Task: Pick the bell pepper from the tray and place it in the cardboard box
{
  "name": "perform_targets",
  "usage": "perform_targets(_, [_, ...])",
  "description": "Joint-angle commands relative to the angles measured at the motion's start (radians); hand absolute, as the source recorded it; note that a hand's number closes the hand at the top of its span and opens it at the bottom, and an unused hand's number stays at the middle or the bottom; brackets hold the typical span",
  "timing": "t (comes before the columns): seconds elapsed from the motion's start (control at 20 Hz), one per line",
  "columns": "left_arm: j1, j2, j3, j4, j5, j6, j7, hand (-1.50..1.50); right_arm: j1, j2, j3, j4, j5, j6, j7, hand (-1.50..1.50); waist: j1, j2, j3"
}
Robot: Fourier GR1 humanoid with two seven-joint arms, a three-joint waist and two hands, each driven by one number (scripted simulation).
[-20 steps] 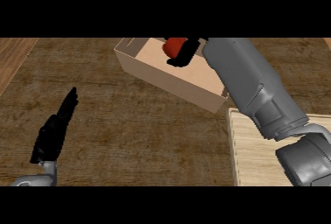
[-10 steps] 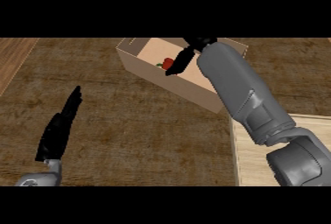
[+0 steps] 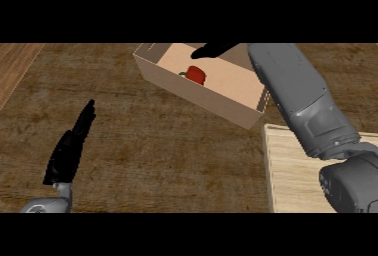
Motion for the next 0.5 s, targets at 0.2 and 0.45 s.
perform_targets(0.2, [-0.011,-0.004,0.002,-0.006,-0.002,0.003,0.019,0.00,0.016,-0.165,-0.148,0.006,-0.129,0.003,0.021,-1.50,0.003,0.003,0.000])
perform_targets(0.45, [-0.021,0.003,0.010,-0.007,0.015,-0.017,0.014,0.00,0.077,-0.314,-0.184,0.022,-0.156,0.108,0.003,-1.50,0.012,0.014,0.002])
